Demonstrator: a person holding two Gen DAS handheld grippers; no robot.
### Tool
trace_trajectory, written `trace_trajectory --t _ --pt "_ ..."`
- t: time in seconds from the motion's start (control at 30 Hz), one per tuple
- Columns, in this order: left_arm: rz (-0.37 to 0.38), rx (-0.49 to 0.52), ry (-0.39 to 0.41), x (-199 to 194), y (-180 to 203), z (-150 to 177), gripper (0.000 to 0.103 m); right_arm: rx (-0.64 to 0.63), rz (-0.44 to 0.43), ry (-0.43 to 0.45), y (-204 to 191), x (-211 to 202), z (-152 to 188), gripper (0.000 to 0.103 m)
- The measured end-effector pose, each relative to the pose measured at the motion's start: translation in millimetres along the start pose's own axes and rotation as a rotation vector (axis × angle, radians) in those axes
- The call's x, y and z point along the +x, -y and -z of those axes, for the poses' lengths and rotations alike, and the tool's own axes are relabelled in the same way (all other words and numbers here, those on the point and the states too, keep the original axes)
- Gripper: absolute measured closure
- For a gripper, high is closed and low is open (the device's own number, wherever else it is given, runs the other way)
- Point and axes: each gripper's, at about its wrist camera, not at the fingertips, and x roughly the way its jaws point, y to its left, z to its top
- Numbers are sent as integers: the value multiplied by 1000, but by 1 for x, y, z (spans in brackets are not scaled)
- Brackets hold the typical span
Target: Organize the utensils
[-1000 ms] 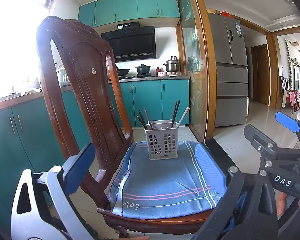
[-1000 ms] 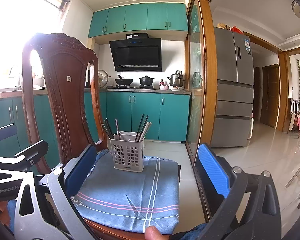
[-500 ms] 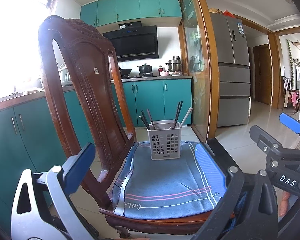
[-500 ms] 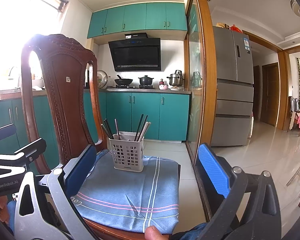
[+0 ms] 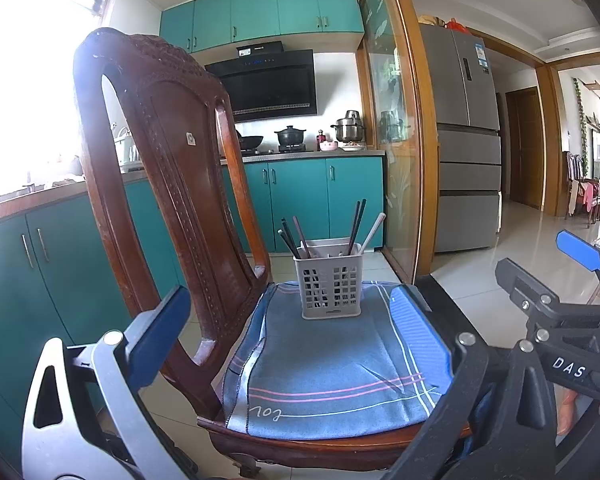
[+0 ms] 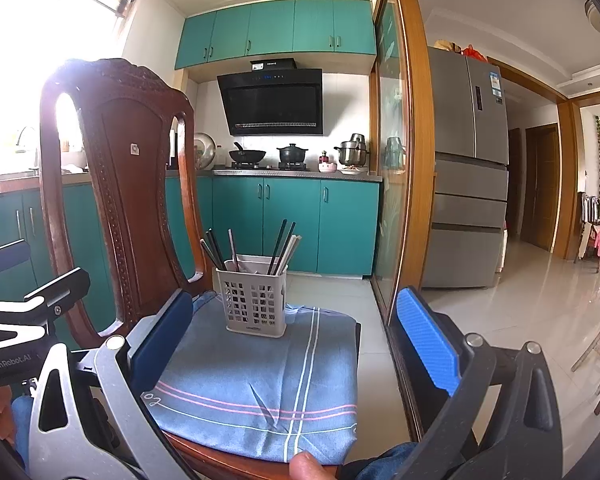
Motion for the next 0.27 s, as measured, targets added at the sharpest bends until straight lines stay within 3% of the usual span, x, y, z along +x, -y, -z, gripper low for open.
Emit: trace_trajectory --t 0.17,0.27 --pt "9 -13 -38 15 -4 3 4 5 0 -39 0 16 6 3" --pt "11 -25 -75 31 -5 9 4 -16 3 -161 -4 50 19 3"
